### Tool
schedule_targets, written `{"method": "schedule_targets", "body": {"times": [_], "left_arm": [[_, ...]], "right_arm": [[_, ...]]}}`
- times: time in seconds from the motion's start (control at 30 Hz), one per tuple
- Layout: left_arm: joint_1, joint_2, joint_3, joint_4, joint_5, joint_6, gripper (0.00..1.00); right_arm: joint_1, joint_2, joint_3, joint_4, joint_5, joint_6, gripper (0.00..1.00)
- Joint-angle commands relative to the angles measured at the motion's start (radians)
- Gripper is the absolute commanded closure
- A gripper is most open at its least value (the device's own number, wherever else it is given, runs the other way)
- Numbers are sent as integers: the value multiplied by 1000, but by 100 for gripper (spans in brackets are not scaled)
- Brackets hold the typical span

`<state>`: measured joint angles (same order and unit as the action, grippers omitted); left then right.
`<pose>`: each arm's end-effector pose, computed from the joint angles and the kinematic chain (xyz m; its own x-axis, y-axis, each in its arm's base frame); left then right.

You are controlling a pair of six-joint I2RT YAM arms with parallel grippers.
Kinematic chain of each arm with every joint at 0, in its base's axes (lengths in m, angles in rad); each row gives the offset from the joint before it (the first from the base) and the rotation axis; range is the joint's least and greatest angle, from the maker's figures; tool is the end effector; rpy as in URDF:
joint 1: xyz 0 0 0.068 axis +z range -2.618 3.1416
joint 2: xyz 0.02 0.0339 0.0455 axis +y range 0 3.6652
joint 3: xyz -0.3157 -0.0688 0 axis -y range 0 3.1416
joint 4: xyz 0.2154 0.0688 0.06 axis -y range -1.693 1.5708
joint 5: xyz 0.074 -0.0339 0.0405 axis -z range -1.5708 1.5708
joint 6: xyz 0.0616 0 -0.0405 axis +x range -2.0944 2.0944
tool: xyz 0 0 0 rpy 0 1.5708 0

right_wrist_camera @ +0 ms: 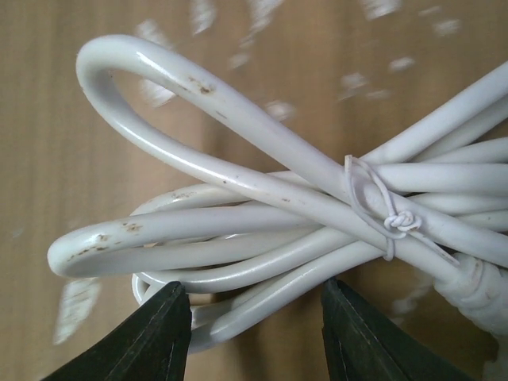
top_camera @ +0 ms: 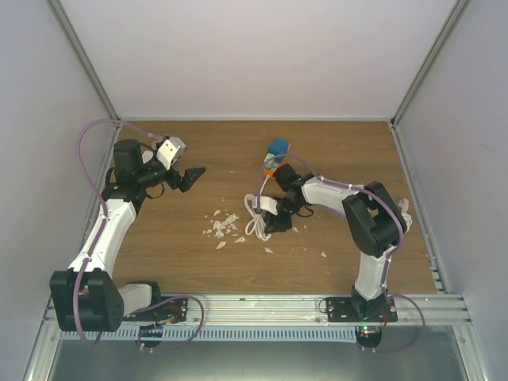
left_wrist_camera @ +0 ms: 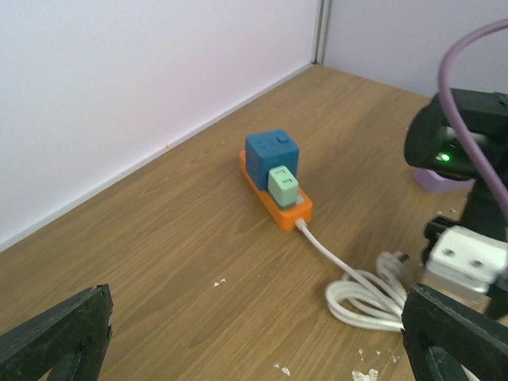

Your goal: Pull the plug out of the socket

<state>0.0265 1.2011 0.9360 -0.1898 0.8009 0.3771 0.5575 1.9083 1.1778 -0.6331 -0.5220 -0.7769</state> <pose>0.2356 -0.0380 0.3580 -0.1777 0.2517 -0.9513 0.7440 0.6671 0.0375 0.2818 0.2119 0.1877 -0.2096 -0.8468 -0.4888 -0.9713 0.1228 0.2037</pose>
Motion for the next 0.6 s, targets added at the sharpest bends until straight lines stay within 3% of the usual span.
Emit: {"method": "schedule_targets", "body": {"times": [0.0,0.23,0.57], "left_arm": [[-8,-27,-18,50,-3,13,1],[-9,-29,-23,57,-3,14,1],[-7,-26,-17,49,-5,19,1]], "right_arm": [[35,-54,-105,-186,35,-100,54],[-18,-187,-294,-242,166,-195,58],[-390,-288,-464,-293,332,-396,60]]}}
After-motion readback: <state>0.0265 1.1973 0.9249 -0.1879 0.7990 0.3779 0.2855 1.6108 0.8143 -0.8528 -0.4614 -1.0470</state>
